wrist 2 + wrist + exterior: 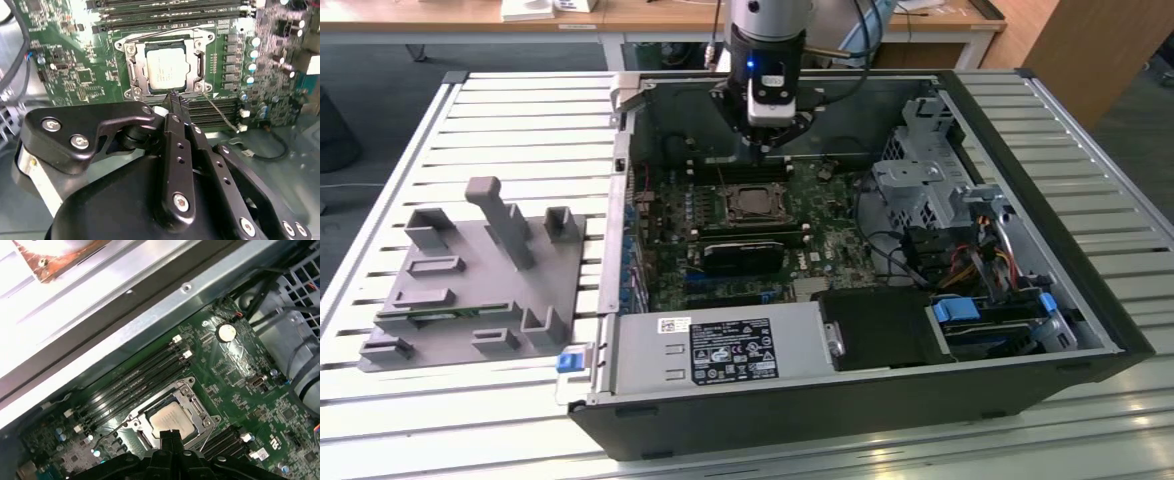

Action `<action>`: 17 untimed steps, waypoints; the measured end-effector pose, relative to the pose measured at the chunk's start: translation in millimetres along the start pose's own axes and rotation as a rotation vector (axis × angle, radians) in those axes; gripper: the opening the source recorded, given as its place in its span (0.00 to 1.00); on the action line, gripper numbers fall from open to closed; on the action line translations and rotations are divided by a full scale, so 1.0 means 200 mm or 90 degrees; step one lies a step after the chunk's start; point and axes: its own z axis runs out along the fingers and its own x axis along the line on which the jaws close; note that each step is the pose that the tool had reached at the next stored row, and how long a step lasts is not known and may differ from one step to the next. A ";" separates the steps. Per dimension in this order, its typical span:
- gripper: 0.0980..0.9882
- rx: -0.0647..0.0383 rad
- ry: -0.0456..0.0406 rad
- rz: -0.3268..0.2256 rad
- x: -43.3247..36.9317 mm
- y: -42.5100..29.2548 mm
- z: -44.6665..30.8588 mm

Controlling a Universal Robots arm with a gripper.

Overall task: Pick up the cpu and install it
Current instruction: 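Install the first cpu locking lever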

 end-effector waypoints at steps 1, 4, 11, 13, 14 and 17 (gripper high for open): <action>0.01 0.000 0.0002 -0.012 0.000 0.000 0.001; 0.01 0.000 0.0008 -0.046 0.000 0.000 0.003; 0.01 0.000 0.0020 -0.127 0.000 0.000 0.005; 0.01 0.000 0.0024 -0.150 0.000 0.000 0.006; 0.01 0.000 0.0026 -0.162 0.000 0.000 0.006; 0.01 0.001 0.0032 -0.196 0.000 0.000 0.007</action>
